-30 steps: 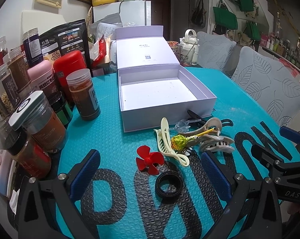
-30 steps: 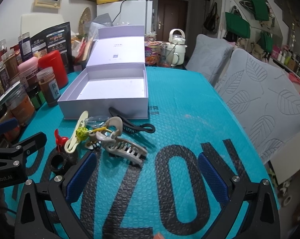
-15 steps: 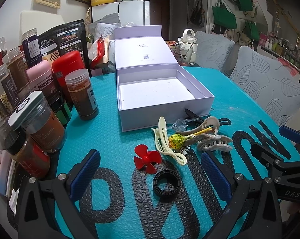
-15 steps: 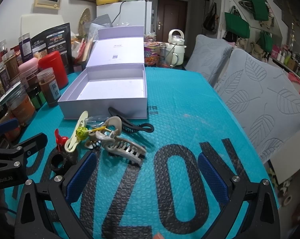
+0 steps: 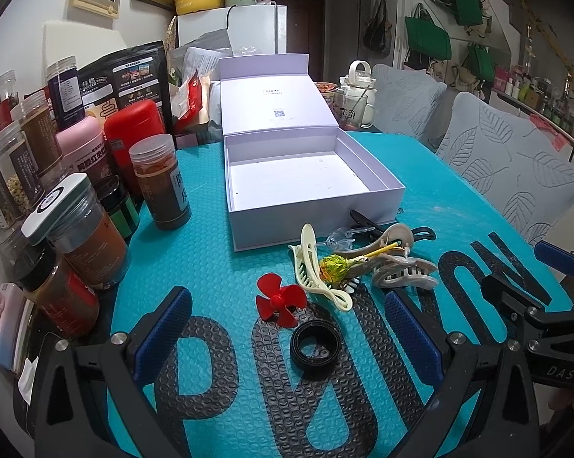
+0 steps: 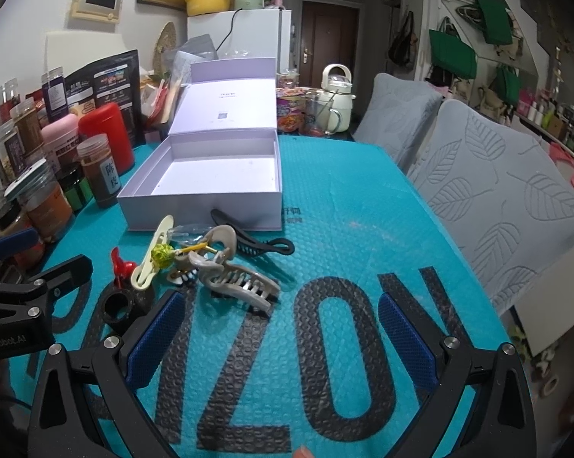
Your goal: Organize rigid objects
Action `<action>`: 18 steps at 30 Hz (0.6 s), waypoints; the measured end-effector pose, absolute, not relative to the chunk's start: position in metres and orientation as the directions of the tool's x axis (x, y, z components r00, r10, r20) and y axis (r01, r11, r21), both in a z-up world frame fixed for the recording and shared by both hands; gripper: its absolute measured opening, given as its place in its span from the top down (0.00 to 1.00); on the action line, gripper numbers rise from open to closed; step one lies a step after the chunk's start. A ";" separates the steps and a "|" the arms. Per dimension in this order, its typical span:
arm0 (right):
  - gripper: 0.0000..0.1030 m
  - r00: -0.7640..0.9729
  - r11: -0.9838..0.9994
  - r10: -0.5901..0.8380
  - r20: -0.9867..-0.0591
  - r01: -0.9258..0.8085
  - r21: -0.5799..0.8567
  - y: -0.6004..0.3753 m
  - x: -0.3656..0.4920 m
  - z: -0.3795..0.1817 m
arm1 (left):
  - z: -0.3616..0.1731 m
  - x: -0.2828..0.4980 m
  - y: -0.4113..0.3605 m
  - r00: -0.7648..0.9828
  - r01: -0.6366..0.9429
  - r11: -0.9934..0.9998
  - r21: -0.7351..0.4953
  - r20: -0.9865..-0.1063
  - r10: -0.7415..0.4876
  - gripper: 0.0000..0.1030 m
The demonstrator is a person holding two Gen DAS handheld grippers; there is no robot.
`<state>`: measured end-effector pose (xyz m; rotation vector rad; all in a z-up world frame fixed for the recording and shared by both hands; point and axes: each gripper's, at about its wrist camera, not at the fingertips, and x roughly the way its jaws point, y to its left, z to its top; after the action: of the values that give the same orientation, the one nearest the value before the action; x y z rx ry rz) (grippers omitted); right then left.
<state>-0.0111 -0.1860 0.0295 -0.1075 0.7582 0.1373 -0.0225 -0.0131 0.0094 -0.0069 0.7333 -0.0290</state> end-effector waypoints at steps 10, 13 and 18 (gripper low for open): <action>0.00 0.727 0.984 0.109 -0.678 -0.173 -0.028 -0.189 -0.023 0.038 | 0.012 -0.031 -0.017 0.740 0.064 0.998 -0.028 -0.670 -0.066 0.00; 0.00 0.733 0.982 0.127 -0.668 -0.186 -0.017 -0.188 -0.028 0.038 | 0.010 -0.034 -0.017 0.746 0.074 0.997 -0.031 -0.662 -0.076 0.00; 0.00 0.751 0.982 0.123 -0.649 -0.185 -0.028 -0.186 -0.037 0.034 | 0.003 -0.035 -0.013 0.735 0.092 0.995 -0.044 -0.671 -0.098 0.00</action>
<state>-0.0366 -0.1860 0.0336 -0.0924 0.7022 0.1689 -0.0355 -0.0128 0.0027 -0.0083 0.7378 -0.1048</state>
